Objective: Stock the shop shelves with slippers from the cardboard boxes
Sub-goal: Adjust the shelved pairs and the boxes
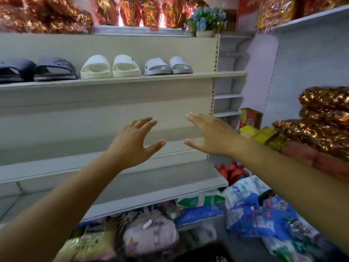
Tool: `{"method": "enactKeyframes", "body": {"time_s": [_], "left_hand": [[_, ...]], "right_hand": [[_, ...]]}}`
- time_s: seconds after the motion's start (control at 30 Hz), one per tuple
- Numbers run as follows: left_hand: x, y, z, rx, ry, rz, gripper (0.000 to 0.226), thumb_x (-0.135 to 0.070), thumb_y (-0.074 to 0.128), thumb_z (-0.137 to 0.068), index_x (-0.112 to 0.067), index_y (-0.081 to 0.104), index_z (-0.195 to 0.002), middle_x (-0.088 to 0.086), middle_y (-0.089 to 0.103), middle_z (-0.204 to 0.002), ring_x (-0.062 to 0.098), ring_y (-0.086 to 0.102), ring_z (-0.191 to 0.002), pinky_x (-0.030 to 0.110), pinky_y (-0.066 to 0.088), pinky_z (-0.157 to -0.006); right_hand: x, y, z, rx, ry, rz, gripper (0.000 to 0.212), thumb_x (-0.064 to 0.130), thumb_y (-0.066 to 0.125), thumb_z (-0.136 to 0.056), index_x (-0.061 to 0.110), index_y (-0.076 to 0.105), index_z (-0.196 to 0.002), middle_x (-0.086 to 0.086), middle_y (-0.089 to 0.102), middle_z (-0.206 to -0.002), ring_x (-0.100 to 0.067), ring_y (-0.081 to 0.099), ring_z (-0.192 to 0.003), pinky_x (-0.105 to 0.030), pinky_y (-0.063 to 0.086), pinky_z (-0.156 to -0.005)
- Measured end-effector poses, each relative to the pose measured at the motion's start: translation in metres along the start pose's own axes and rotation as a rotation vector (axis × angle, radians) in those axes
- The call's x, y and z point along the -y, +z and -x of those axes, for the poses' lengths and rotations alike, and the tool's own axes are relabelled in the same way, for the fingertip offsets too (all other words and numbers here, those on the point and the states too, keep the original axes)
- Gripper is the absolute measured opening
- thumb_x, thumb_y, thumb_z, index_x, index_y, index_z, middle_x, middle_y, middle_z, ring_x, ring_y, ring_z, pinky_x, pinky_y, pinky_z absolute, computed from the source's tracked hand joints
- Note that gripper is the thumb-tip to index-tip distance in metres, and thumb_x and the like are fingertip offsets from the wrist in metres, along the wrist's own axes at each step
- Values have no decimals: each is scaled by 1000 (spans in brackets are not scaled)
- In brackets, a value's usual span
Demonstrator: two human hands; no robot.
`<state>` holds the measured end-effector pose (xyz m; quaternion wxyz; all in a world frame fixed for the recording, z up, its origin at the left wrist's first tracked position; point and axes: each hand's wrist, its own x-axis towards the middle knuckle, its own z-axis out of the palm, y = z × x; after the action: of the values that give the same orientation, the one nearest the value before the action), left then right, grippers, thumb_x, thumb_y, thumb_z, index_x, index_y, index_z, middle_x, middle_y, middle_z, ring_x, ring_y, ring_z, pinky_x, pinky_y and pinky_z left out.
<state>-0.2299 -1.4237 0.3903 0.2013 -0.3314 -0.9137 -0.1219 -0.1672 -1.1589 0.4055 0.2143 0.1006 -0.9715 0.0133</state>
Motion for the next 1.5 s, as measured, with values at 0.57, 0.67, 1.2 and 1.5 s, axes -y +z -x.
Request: {"method": "enactKeyframes", "body": {"time_s": [0.57, 0.67, 1.2, 1.5], "left_hand": [[-43, 108, 274, 231, -238, 30, 78, -69, 41, -90, -18, 49, -149, 8, 47, -154, 31, 43, -141, 53, 33, -118], [-67, 128, 336, 331, -322, 32, 77, -69, 39, -93, -20, 47, -151, 5, 44, -157, 27, 38, -145, 52, 29, -120], [-89, 100, 541, 289, -933, 14, 73, -66, 44, -95, -21, 47, -151, 3, 43, -158, 24, 37, -147, 50, 30, -120], [25, 16, 660, 144, -1195, -70, 78, -68, 38, -93, -17, 46, -150, 5, 45, -156, 28, 40, -144, 56, 30, -119]], "right_hand": [[115, 142, 214, 375, 75, -360, 88, 63, 63, -89, 21, 29, -159, 1, 28, -165, -21, 26, -151, -39, 28, -122], [132, 157, 255, 472, 38, -394, 86, 64, 58, -92, 23, 24, -160, 5, 23, -167, -17, 19, -153, -35, 23, -121], [275, 210, 301, 792, -349, -475, 87, 65, 57, -92, 27, 19, -161, 5, 18, -168, -19, 16, -154, -39, 23, -124], [473, 223, 229, 805, -521, -505, 88, 62, 59, -93, 28, 17, -162, 7, 17, -168, -17, 11, -155, -41, 21, -125]]}}
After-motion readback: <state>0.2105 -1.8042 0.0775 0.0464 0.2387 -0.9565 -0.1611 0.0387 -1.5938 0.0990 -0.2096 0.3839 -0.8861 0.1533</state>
